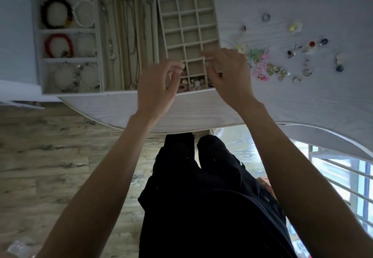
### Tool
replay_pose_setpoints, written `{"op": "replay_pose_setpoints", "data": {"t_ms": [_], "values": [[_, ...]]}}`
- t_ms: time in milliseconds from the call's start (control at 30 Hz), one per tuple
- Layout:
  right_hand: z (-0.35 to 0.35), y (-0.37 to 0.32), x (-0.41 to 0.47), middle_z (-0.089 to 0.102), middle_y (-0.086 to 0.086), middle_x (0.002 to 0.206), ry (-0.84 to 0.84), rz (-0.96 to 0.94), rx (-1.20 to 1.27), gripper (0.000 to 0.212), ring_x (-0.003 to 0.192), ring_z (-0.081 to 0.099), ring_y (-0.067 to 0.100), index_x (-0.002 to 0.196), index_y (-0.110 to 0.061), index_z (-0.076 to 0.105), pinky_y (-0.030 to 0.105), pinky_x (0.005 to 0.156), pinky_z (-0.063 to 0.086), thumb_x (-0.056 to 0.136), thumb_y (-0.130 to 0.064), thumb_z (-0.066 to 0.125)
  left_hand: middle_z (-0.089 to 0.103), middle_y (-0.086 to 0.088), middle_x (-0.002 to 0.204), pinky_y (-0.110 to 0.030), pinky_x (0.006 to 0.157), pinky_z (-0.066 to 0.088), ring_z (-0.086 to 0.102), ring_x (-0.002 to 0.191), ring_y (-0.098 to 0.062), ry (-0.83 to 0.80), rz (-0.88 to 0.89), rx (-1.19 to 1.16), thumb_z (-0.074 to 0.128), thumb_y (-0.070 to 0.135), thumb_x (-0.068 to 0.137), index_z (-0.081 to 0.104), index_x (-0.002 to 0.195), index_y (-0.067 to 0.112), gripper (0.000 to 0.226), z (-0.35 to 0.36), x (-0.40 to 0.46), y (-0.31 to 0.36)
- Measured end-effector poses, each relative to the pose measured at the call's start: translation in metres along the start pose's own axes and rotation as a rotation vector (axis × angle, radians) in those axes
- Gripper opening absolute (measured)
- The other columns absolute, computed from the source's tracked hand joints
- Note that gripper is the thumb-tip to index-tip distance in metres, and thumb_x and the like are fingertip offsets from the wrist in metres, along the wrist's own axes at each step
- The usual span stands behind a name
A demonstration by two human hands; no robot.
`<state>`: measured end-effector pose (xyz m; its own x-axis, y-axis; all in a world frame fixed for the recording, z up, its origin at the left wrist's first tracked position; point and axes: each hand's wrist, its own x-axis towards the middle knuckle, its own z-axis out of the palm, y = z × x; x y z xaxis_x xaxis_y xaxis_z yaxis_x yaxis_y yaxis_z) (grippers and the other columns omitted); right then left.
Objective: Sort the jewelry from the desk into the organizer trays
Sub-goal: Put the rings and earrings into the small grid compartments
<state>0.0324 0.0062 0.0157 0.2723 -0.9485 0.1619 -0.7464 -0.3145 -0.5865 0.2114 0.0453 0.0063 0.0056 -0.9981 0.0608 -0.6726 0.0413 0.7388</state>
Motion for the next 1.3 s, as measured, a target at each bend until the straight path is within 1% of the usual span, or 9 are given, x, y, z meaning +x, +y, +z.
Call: {"op": "replay_pose_setpoints", "data": {"t_ms": [100, 233, 433, 567, 700, 833, 967, 1100, 1300], "values": [[-0.026, 0.007, -0.013, 0.071, 0.0, 0.084, 0.074, 0.061, 0.078, 0.021, 0.076, 0.066, 0.016, 0.103, -0.01, 0.067, 0.037, 0.071, 0.053, 0.089, -0.018, 0.053, 0.067, 0.007, 0.09, -0.016, 0.07, 0.048, 0.063, 0.081, -0.005, -0.048, -0.055, -0.16, 0.047, 0.023, 0.095, 0.065, 0.106, 0.013, 0.023, 0.013, 0.0, 0.032], [-0.052, 0.035, -0.039, 0.07, -0.007, 0.083, 0.052, 0.189, 0.019, 0.018, 0.075, 0.065, 0.009, 0.102, -0.017, 0.068, 0.031, 0.066, 0.054, 0.088, -0.021, 0.057, 0.068, 0.005, 0.094, -0.027, 0.076, 0.052, 0.063, 0.083, -0.008, -0.211, -0.027, -0.173, 0.048, 0.02, 0.092, 0.065, 0.105, 0.014, 0.022, 0.045, 0.009, 0.061], [-0.098, 0.108, -0.073, 0.064, 0.008, 0.108, -0.125, 0.324, -0.241, 0.023, 0.103, 0.055, 0.029, 0.11, -0.013, 0.066, 0.036, 0.086, 0.044, 0.088, -0.015, 0.058, 0.061, -0.008, 0.116, -0.029, 0.092, 0.04, 0.055, 0.108, -0.023, -0.445, 0.099, 0.023, 0.056, 0.012, 0.09, 0.062, 0.118, 0.012, 0.028, 0.111, 0.043, 0.113], [-0.12, 0.148, -0.08, 0.06, 0.009, 0.114, -0.08, 0.381, -0.262, 0.025, 0.106, 0.052, 0.03, 0.111, -0.011, 0.065, 0.038, 0.085, 0.045, 0.086, -0.011, 0.059, 0.06, -0.007, 0.118, -0.029, 0.091, 0.036, 0.053, 0.11, -0.025, -0.436, 0.102, 0.148, 0.06, 0.021, 0.088, 0.06, 0.121, 0.015, 0.034, 0.151, 0.064, 0.128], [-0.136, 0.186, -0.074, 0.058, 0.012, 0.115, -0.039, 0.381, -0.25, 0.026, 0.105, 0.051, 0.031, 0.112, -0.008, 0.063, 0.038, 0.084, 0.045, 0.087, -0.01, 0.056, 0.06, 0.002, 0.122, -0.036, 0.094, 0.03, 0.048, 0.116, -0.024, -0.283, 0.156, 0.381, 0.056, 0.029, 0.088, 0.059, 0.121, 0.024, 0.034, 0.18, 0.085, 0.143], [-0.139, 0.207, -0.038, 0.057, 0.011, 0.117, -0.014, 0.333, -0.18, 0.029, 0.11, 0.049, 0.03, 0.116, -0.01, 0.061, 0.039, 0.091, 0.041, 0.088, -0.01, 0.053, 0.055, -0.004, 0.13, -0.034, 0.098, 0.032, 0.048, 0.118, -0.025, -0.215, 0.036, 0.278, 0.052, 0.024, 0.092, 0.054, 0.13, 0.017, 0.038, 0.198, 0.116, 0.146], [-0.131, 0.22, 0.001, 0.055, 0.007, 0.126, -0.102, 0.262, -0.16, 0.036, 0.118, 0.046, 0.027, 0.124, -0.013, 0.056, 0.034, 0.098, 0.032, 0.088, -0.01, 0.051, 0.045, -0.01, 0.14, -0.035, 0.1, 0.037, 0.041, 0.126, -0.029, -0.283, 0.066, 0.233, 0.051, 0.012, 0.091, 0.041, 0.142, 0.014, 0.051, 0.218, 0.14, 0.147], [-0.124, 0.228, 0.02, 0.053, 0.003, 0.131, -0.178, 0.273, -0.28, 0.038, 0.12, 0.045, 0.026, 0.128, -0.02, 0.053, 0.032, 0.096, 0.029, 0.091, -0.015, 0.046, 0.059, -0.005, 0.122, -0.038, 0.093, 0.043, 0.052, 0.113, -0.031, -0.282, 0.12, 0.437, 0.045, 0.015, 0.091, 0.057, 0.121, 0.019, 0.033, 0.237, 0.155, 0.144], [-0.117, 0.216, 0.02, 0.063, 0.002, 0.114, -0.169, 0.203, -0.226, 0.029, 0.108, 0.052, 0.025, 0.119, -0.017, 0.057, 0.033, 0.088, 0.033, 0.091, -0.023, 0.054, 0.065, -0.006, 0.099, -0.03, 0.074, 0.045, 0.059, 0.094, -0.024, -0.175, 0.038, 0.297, 0.053, 0.019, 0.091, 0.063, 0.104, 0.015, 0.017, 0.228, 0.129, 0.146]]}}
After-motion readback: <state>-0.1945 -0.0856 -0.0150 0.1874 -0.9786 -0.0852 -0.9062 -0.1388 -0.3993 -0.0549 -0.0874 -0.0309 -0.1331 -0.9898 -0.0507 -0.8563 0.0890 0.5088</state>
